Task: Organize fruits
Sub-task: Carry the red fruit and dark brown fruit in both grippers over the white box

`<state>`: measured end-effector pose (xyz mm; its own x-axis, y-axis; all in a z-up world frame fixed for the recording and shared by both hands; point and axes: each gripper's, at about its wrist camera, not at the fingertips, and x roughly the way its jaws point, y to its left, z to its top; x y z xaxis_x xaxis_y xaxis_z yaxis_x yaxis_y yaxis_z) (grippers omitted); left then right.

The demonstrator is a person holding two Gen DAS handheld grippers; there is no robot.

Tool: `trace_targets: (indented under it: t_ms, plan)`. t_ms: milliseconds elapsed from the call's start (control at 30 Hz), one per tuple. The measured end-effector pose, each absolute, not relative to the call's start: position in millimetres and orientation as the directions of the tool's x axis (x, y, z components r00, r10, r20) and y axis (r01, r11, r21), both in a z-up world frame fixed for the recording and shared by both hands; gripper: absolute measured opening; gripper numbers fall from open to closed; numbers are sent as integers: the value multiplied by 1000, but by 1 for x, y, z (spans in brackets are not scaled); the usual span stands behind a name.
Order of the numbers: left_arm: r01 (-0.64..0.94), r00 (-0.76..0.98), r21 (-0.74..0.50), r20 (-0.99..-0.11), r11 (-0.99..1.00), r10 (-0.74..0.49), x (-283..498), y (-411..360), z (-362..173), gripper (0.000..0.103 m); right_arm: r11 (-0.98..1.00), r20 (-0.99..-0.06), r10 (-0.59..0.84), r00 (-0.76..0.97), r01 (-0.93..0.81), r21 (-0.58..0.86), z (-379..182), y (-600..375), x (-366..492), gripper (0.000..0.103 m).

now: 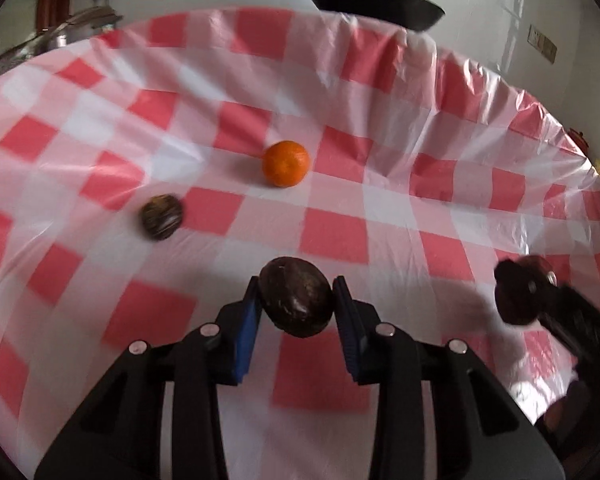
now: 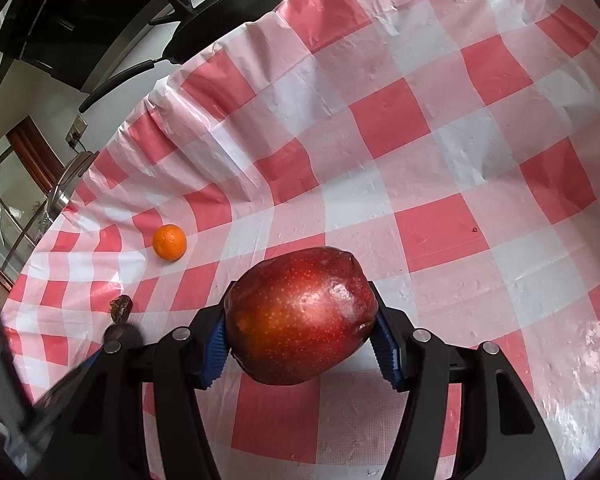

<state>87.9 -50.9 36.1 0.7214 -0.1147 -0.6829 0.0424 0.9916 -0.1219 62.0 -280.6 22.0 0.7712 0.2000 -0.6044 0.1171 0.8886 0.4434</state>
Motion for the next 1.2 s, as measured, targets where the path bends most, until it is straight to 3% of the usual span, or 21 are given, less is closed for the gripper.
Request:
trace_targets:
  t_ms: [667, 1200]
  plan:
    - [38, 764, -223, -622, 974, -173, 63, -24, 44, 36, 886, -601, 203, 773, 115, 448, 23, -281, 61, 59]
    - [-77, 774, -117, -633, 990, -15, -67, 25, 49, 36, 875, -642, 261, 721, 104, 473, 19, -257, 31, 59]
